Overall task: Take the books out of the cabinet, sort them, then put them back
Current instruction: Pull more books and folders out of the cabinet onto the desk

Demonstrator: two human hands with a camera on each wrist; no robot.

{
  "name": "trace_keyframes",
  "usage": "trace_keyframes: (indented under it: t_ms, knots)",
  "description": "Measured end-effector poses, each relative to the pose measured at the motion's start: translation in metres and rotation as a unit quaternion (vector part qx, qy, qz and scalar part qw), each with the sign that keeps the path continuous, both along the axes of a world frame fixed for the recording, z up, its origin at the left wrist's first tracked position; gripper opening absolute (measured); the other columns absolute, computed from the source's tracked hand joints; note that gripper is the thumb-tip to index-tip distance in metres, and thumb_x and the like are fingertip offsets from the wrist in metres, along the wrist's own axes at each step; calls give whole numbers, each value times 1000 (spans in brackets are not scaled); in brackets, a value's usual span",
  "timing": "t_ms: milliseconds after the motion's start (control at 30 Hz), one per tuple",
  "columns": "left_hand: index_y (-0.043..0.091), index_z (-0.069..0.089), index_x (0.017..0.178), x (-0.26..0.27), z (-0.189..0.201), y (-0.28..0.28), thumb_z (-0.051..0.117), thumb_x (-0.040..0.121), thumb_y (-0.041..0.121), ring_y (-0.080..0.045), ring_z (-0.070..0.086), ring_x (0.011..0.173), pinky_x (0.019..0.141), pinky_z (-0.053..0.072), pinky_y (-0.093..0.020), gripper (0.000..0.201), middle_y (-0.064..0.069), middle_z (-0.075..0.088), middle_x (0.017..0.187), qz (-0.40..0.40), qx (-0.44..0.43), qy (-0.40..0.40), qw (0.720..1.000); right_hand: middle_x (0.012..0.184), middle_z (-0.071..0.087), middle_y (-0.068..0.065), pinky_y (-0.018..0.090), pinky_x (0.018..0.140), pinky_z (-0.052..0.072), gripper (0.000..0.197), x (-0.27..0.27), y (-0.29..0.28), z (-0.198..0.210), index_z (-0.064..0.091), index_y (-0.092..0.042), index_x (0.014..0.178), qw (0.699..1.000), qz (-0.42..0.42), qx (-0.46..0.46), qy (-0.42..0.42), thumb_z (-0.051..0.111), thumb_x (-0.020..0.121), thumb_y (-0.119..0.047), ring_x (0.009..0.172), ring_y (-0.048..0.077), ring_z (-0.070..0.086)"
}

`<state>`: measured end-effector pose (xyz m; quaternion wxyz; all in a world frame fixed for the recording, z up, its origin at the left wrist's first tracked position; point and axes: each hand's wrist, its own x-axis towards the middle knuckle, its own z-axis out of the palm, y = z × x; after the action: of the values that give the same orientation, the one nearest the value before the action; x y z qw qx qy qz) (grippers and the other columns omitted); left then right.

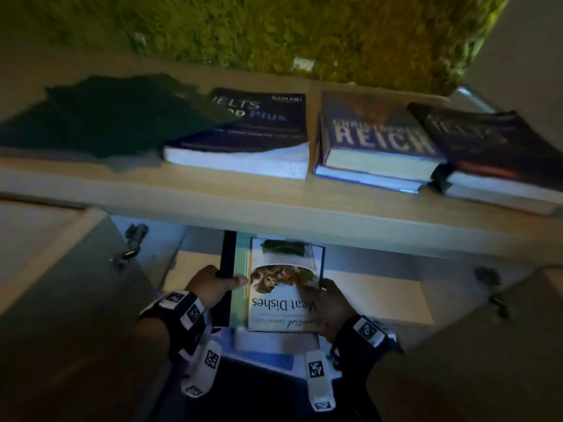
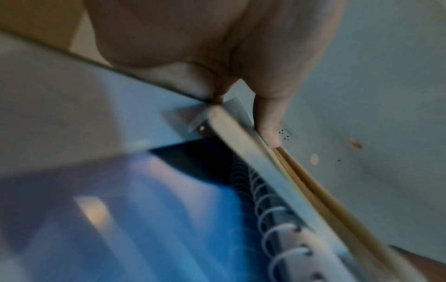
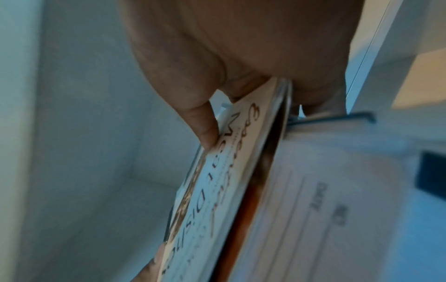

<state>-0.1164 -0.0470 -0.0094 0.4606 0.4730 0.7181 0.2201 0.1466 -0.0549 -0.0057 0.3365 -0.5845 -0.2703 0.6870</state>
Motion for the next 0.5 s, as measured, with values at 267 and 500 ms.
trace_keyframes:
  t_ms: [267, 500]
  knots:
    - [11, 70, 95, -59, 166, -129, 86, 56, 66, -28, 69, 98, 90, 51, -36, 69, -7, 74, 96, -23, -76, -94, 992, 108, 73, 30, 67, 82, 58, 36, -36, -134, 179, 51, 0, 125, 996, 47, 10, -71, 69, 96, -13, 84, 39, 73]
    - [7, 62, 122, -123, 289, -194, 79, 82, 16, -34, 73, 101, 101, 51, -53, 44, -14, 76, 108, -10, -48, -168, 984, 119, 69, 32, 48, 72, 61, 51, -85, -173, 289, 53, 3, 131, 991, 97, 87, 4, 74, 88, -13, 91, 39, 73]
